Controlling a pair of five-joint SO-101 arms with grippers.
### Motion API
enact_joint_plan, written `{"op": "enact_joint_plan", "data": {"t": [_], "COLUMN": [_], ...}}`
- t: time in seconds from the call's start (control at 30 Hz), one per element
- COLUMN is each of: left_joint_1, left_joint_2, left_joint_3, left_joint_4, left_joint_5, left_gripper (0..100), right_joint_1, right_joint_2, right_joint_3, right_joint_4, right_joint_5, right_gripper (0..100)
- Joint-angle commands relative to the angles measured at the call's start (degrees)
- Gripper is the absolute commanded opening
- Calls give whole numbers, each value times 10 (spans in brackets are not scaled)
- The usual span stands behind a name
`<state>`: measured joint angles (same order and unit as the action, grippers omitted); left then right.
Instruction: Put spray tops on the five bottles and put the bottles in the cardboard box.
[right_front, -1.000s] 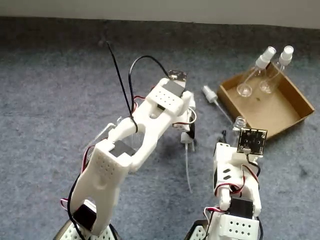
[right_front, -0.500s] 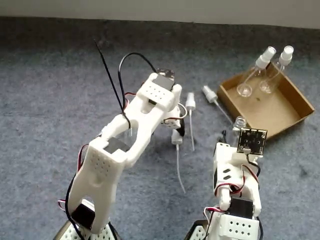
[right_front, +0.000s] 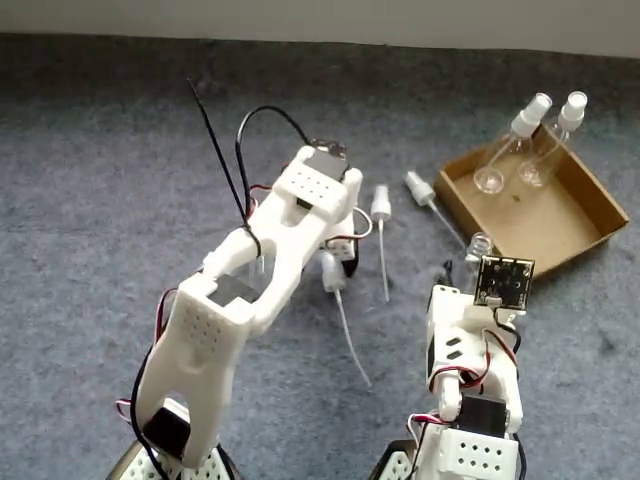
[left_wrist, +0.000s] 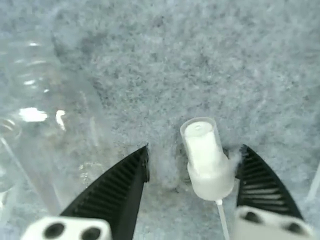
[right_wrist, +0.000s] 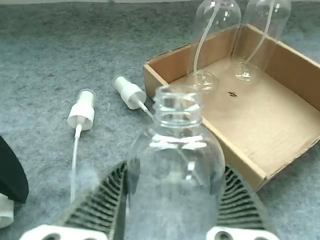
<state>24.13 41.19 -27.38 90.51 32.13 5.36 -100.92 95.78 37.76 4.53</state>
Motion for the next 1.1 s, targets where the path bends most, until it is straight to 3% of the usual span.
{"op": "enact_joint_plan", "data": {"t": [0.0,0.2,0.5,0.8,1.07], "left_joint_1": [34,42,42,43,43], "left_joint_2": [-7,-5,-6,-5,-5], "left_joint_3": [-28,-22,-15,-13,-14], "left_joint_4": [31,31,31,31,32], "left_joint_5": [4,16,52,52,49], "left_gripper": [291,293,165,146,4], "right_joint_1": [4,4,4,4,4], "right_joint_2": [-12,-12,-12,-12,-12], "right_joint_3": [10,10,10,10,10], "right_joint_4": [-15,-15,-15,-15,-15], "right_joint_5": [-1,-1,-1,-1,-1], "right_gripper": [141,141,141,141,141]}}
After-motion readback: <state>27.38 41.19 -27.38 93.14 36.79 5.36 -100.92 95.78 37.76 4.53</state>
